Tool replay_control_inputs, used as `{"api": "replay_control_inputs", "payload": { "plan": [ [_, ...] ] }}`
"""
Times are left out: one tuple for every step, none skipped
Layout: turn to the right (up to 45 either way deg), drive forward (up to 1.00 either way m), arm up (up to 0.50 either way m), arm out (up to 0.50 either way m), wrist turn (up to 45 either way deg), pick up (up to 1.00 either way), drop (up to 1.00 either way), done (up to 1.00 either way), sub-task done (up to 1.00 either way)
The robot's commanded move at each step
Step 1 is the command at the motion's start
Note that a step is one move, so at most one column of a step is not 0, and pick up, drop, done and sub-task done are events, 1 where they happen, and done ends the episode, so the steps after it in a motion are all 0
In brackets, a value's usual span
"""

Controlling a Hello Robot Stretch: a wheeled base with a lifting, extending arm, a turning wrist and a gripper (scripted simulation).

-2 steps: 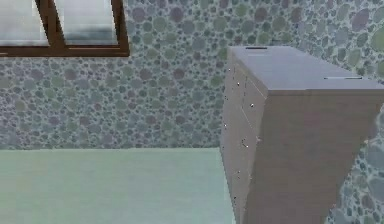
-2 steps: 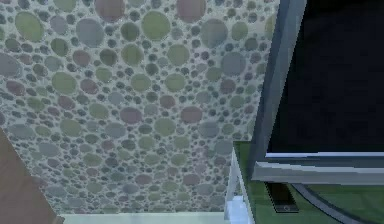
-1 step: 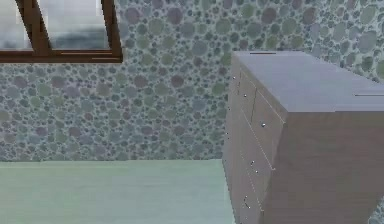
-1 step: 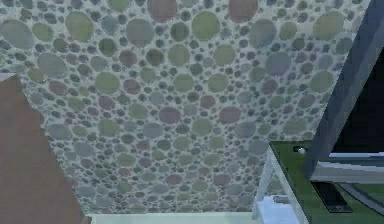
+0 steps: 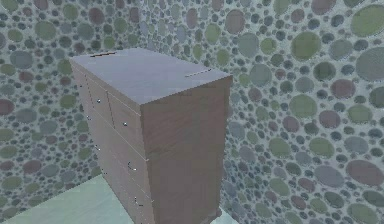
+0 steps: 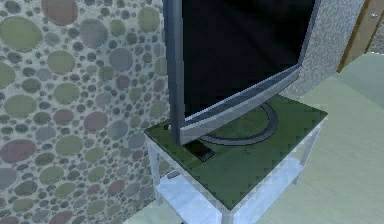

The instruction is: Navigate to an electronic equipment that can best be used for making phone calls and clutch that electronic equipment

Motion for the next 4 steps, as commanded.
{"api": "replay_control_inputs", "payload": {
  "plan": [
    [0.0,0.00,0.50,0.00,0.0,0.00,0.00,0.00,0.00],
    [0.0,0.00,0.30,0.00,0.0,0.00,0.00,0.00,0.00],
    [0.0,0.00,0.00,0.44,0.0,0.00,0.00,0.00,0.00],
    [0.0,0.00,0.00,0.00,45.0,0.00,0.00,0.00,0.00]
  ]
}}
